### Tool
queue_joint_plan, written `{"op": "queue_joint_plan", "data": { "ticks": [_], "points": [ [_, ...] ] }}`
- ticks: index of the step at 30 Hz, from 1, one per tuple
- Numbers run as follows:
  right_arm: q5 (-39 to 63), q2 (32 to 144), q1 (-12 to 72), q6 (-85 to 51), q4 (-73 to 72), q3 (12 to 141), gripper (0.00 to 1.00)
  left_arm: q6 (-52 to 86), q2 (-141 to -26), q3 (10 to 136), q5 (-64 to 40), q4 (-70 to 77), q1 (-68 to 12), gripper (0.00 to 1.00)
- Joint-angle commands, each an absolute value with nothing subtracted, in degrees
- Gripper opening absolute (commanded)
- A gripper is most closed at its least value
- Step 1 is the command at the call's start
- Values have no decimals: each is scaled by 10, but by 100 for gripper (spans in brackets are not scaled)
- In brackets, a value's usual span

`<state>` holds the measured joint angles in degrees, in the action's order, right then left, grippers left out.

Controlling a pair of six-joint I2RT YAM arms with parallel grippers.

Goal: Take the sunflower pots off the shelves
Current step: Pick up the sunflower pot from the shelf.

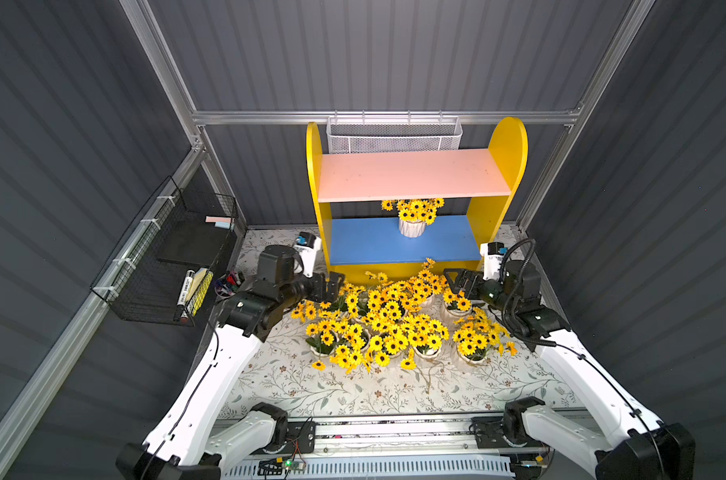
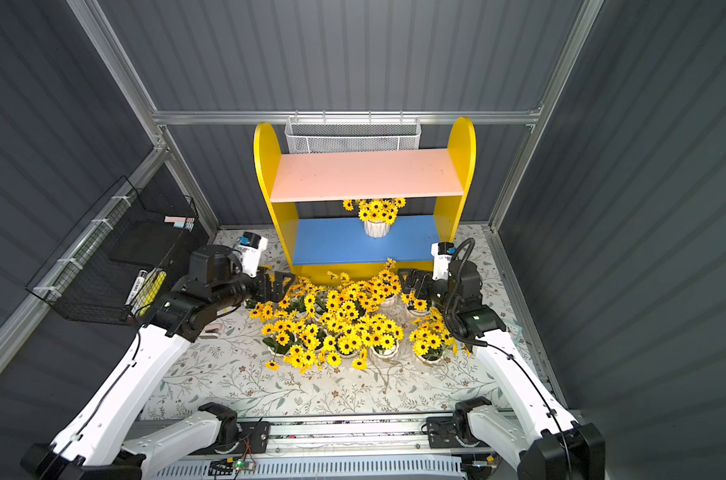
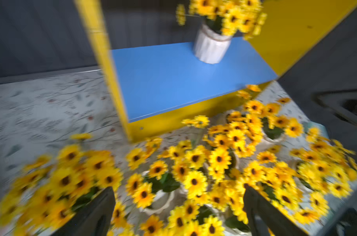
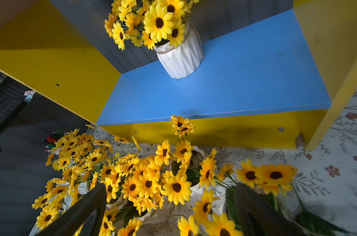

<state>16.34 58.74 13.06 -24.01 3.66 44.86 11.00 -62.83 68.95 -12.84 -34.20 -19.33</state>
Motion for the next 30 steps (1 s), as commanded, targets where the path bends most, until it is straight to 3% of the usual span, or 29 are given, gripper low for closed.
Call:
{"op": "queue_joint_plan", "data": {
  "ticks": [1,5,9,16,23,30],
  "points": [
    [200,598,130,-237,7,453,99,77,-655,715,-274,-294,-203,99],
    [216,627,130,-219,15,487,99,103,-671,677,-395,-143,-204,100],
    [225,658,130,-223,-22,500,99,134,-726,683,-444,-61,-204,99],
    [278,748,136,-203,-103,538,99,149,-731,594,-299,38,-214,99],
    [162,872,163,-107,-119,641,99,109,-724,570,-256,-3,-220,99],
    [128,1010,164,-88,-151,751,99,91,-715,568,-245,-27,-221,99]
  ]
}}
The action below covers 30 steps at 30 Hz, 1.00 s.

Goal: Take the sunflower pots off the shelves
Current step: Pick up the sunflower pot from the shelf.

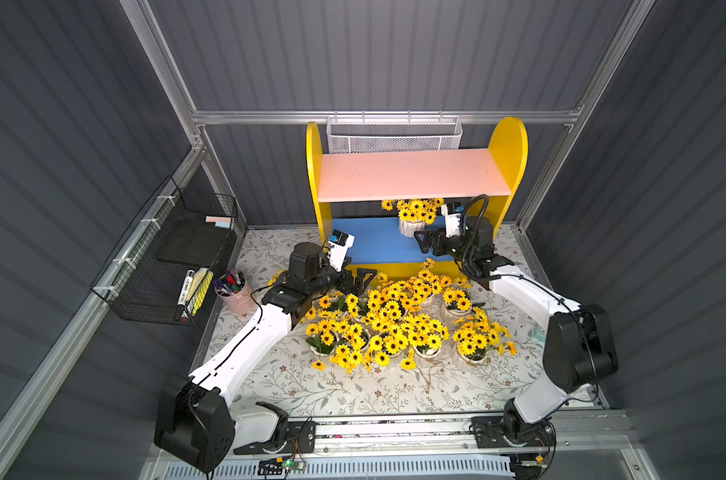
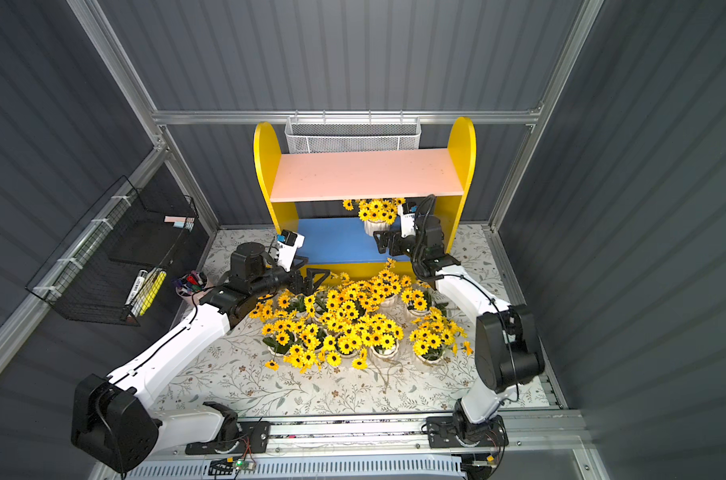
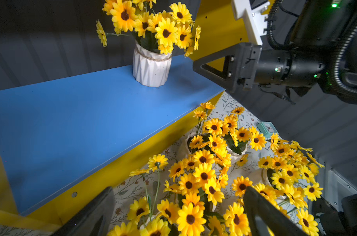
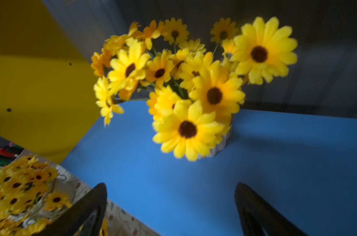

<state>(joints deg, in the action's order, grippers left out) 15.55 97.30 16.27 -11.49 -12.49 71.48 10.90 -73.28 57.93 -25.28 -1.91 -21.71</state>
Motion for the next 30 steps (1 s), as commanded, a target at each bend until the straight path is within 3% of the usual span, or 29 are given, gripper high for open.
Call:
{"op": "queue_joint_plan", "data": {
  "ticks": [1,20,30],
  "points": [
    [125,1025,164,-87,-151,766,99,83,-712,568,-248,-30,-221,99],
    [103,1181,174,-26,-91,967,99,42,-672,557,-232,-62,-220,99],
    [94,1208,197,-7,-102,979,99,46,-677,558,-235,-61,-220,99]
  ]
}}
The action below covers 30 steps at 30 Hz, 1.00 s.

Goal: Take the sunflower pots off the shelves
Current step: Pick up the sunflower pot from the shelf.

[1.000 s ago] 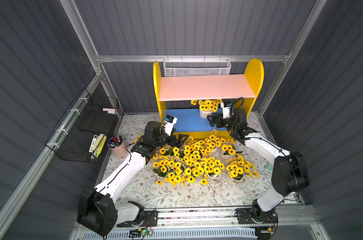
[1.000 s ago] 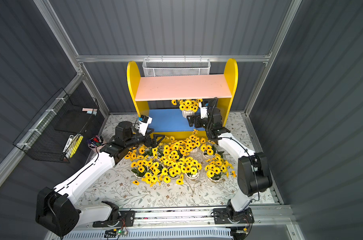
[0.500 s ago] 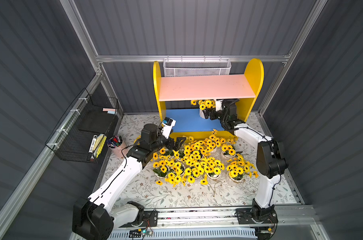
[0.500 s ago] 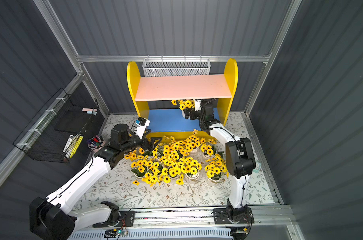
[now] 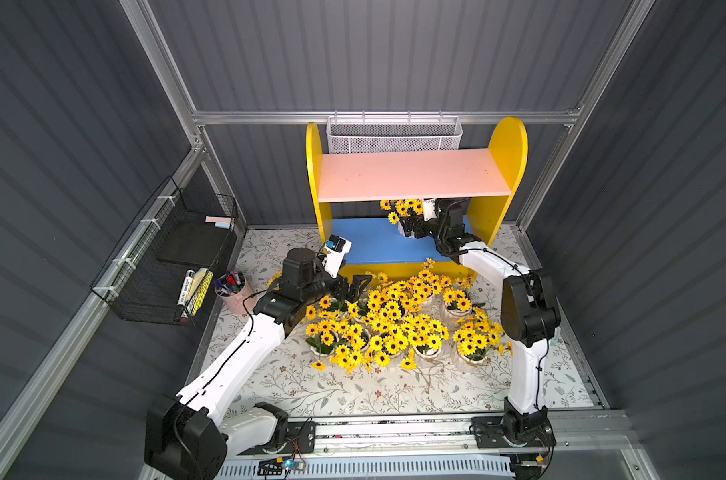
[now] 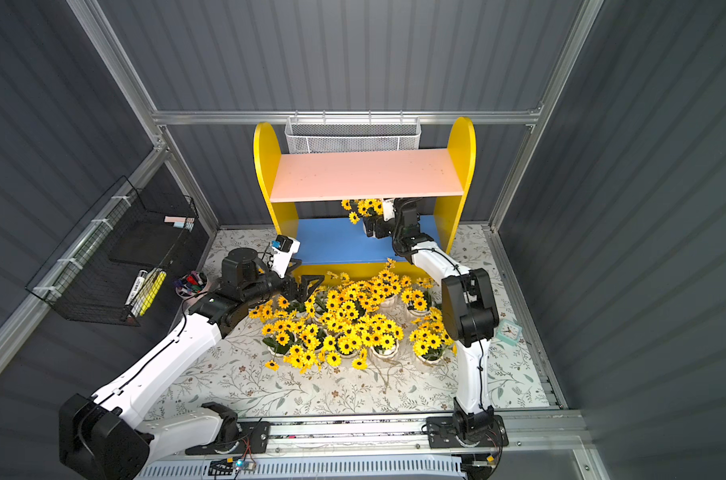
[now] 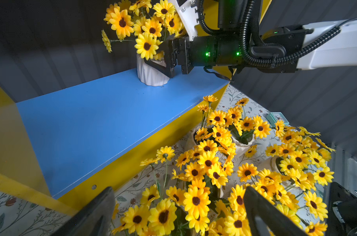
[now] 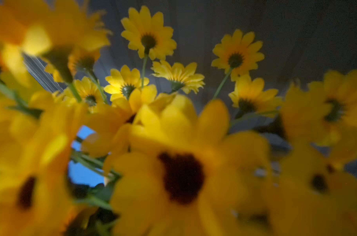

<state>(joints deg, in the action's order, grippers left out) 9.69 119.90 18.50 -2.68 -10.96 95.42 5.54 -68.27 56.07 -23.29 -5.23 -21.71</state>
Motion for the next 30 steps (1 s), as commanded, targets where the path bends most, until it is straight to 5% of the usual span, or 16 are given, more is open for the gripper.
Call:
{"op": "queue_joint_plan", "data": {
  "ticks": [1,11,15,21,26,28,30],
  "points": [
    [89,1212,198,-10,-105,983,99,44,-676,558,-234,-63,-220,100],
    [35,1251,204,-24,-115,1018,99,52,-666,550,-196,-60,-214,99],
    [27,1257,205,-22,-126,1011,91,57,-663,548,-195,-56,-210,99],
    [41,1233,209,-5,-167,956,67,62,-663,546,-197,-51,-205,99],
    [48,1196,212,-6,-222,894,11,62,-665,548,-181,-50,-205,99],
    [50,1181,214,-7,-231,878,0,54,-660,553,-150,-42,-204,99],
    [48,1165,217,-8,-234,861,0,41,-645,545,-117,-42,-204,99]
  ]
}}
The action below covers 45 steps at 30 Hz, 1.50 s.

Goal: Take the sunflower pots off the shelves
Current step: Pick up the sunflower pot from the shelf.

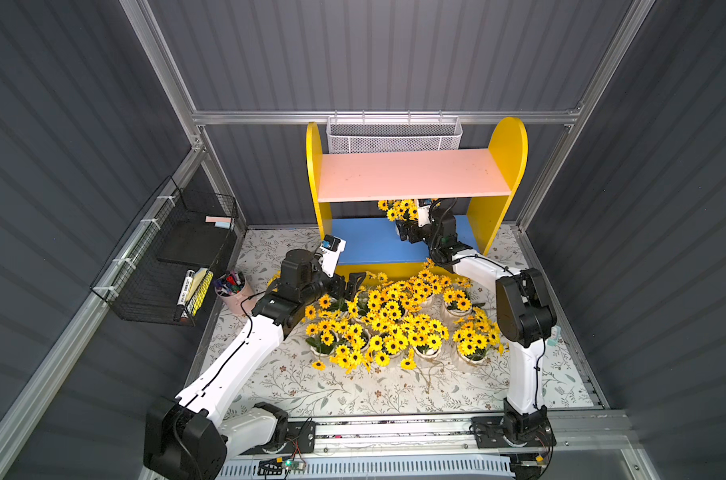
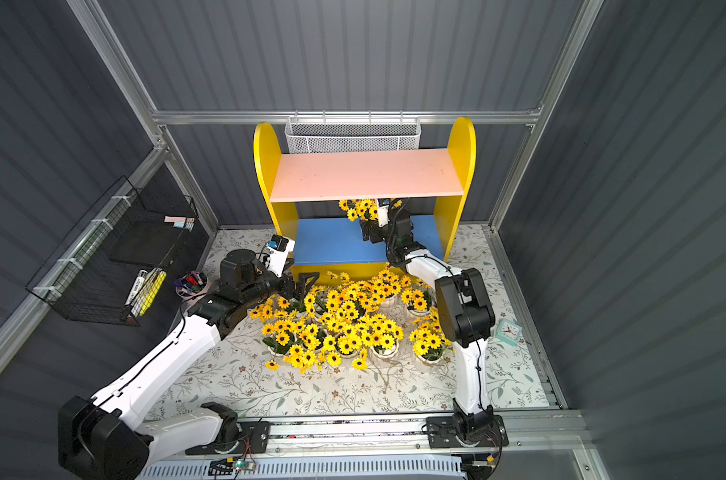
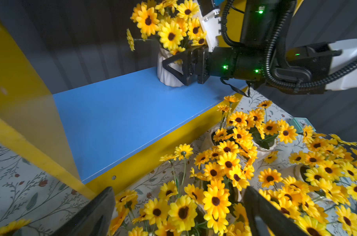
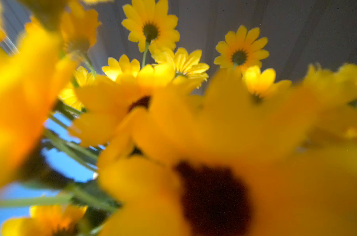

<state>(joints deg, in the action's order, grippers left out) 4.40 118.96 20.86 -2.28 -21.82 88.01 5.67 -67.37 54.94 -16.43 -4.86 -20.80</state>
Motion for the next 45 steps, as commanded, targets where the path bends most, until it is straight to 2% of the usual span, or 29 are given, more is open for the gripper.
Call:
{"op": "queue_joint_plan", "data": {
  "ticks": [1,15,29,35,40,42,45],
  "points": [
    [48,1156,219,-7,-240,850,0,31,-636,538,-94,-36,-204,100],
    [-11,1032,265,34,-371,703,0,24,-614,508,-26,-21,-154,99],
    [-11,881,330,43,-326,609,0,18,-614,505,-15,-25,-149,99],
    [-31,770,407,68,-255,565,0,14,-606,502,19,-27,-149,99],
    [-68,679,513,49,-219,517,0,-4,-595,510,109,-47,-149,99],
    [-90,671,561,42,-227,502,0,-2,-595,520,160,-67,-144,99],
    [-99,691,625,19,-251,495,0,13,-595,539,177,-91,-103,99]
  ]
}}
